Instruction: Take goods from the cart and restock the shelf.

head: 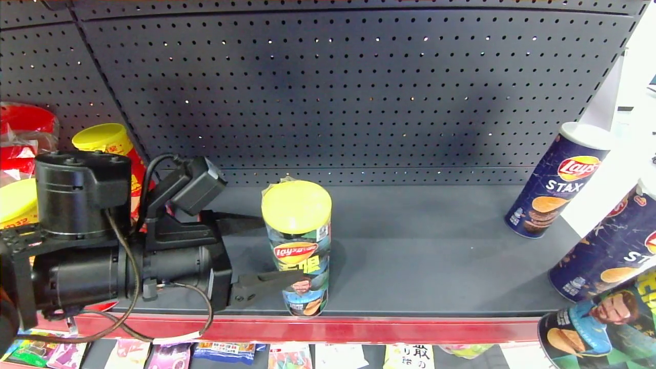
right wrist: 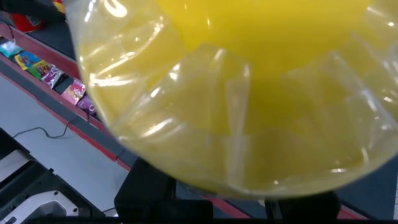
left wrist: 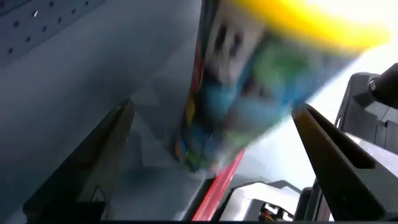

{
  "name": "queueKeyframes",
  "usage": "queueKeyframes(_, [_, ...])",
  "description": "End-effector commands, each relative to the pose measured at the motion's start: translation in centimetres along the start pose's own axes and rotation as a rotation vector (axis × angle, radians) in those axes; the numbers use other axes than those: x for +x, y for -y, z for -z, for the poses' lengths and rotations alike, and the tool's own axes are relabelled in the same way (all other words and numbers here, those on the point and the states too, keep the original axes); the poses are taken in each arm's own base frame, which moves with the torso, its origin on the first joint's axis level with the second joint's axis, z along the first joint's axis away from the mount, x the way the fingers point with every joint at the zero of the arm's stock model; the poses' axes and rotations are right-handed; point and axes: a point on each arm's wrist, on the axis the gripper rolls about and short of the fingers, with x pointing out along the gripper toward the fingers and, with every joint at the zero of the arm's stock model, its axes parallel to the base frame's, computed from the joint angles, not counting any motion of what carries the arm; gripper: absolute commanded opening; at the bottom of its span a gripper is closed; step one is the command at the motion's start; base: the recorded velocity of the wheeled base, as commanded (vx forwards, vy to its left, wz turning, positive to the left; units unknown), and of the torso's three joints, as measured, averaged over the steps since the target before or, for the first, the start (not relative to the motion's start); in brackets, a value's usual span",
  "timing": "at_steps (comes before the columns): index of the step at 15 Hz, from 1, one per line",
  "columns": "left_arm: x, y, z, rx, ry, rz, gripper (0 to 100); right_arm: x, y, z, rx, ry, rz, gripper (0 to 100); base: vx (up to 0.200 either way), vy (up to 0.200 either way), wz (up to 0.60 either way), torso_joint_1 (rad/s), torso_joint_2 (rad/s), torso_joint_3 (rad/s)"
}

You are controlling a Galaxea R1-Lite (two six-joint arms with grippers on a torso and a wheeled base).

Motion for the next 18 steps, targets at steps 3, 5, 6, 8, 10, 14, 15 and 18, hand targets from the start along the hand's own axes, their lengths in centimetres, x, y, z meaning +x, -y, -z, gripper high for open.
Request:
queueKeyframes(3, [-3.0,0.6,0.7,-0.001,0.030,-0.053,100,3.4,1.0,-2.0,-0.011,-0.080,-0.023,0,0.000,0.000,0.00,0.000,0.00,0.000])
queueKeyframes(5, [-4.0,0.7,1.3,-0.008,0.030,-0.078,100,4.8,1.4,-2.7,-0.035,-0.106,-0.039,0,0.000,0.000,0.00,0.000,0.00,0.000])
queueKeyframes(6, [-4.5,0.9,1.4,-0.008,0.037,-0.089,100,5.6,1.4,-3.1,-0.036,-0.119,-0.063,0,0.000,0.000,0.00,0.000,0.00,0.000])
queueKeyframes(8, [-5.4,0.9,1.8,-0.010,0.043,-0.129,100,6.9,1.3,-4.2,-0.043,-0.124,-0.107,0,0.000,0.000,0.00,0.000,0.00,0.000])
queueKeyframes(10, [-6.3,1.6,2.4,-0.011,0.043,-0.152,100,8.5,1.2,-4.9,-0.048,-0.145,-0.142,0,0.000,0.000,0.00,0.000,0.00,0.000])
queueKeyframes(14, [-7.6,3.0,4.5,-0.027,0.027,-0.151,100,13.5,1.6,-5.9,-0.050,-0.168,-0.175,0,0.000,0.000,0.00,0.000,0.00,0.000])
queueKeyframes(15, [-8.3,3.6,4.8,-0.046,0.042,-0.151,100,14.9,1.5,-6.3,-0.053,-0.169,-0.193,0,0.000,0.000,0.00,0.000,0.00,0.000])
queueKeyframes(18, [-10.2,5.3,5.9,-0.094,0.045,-0.153,100,18.7,0.5,-7.4,-0.068,-0.179,-0.252,0,0.000,0.000,0.00,0.000,0.00,0.000])
